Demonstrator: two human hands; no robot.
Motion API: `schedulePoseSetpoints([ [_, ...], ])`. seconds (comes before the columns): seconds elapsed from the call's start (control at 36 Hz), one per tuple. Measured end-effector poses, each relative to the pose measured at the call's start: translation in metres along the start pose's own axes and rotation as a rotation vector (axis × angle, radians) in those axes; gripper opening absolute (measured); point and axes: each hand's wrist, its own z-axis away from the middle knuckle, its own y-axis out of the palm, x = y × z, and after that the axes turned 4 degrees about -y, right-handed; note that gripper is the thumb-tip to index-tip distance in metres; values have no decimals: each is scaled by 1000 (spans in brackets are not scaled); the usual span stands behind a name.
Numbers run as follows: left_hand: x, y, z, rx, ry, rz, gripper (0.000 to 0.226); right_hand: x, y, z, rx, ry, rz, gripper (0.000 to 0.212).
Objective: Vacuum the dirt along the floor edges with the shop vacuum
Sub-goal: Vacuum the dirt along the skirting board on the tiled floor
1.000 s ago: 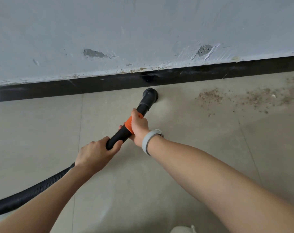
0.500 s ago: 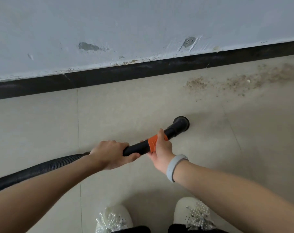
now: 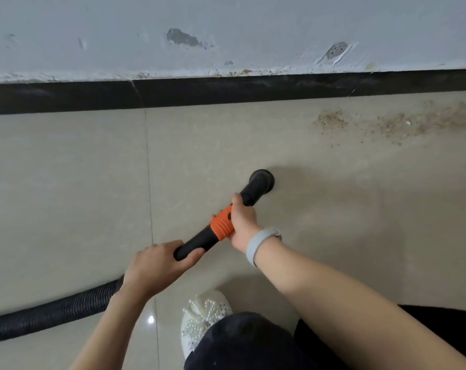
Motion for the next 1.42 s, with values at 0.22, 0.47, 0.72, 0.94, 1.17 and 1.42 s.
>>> schedulePoseSetpoints([
  [0.22, 64, -5, 33, -39, -252, 167, 57, -32, 66, 18, 248, 55, 236, 54],
  [0.47, 13, 5, 13, 80, -45, -76, 51, -14, -8, 12, 59, 90, -41, 27],
  [0.72, -3, 12, 6, -43, -64, 13, 57, 6, 3, 5, 15, 16, 26, 29],
  [0.94, 41, 22, 42, -81, -239, 146, 57, -28, 40, 14, 211, 69, 258, 34],
  [1.17, 32, 4, 30, -123, -292, 165, 57, -9, 59, 8, 299, 48, 337, 34],
  [1.42, -49, -2, -24, -12, -161, 7, 60, 61, -7, -22, 204, 23, 248, 42],
])
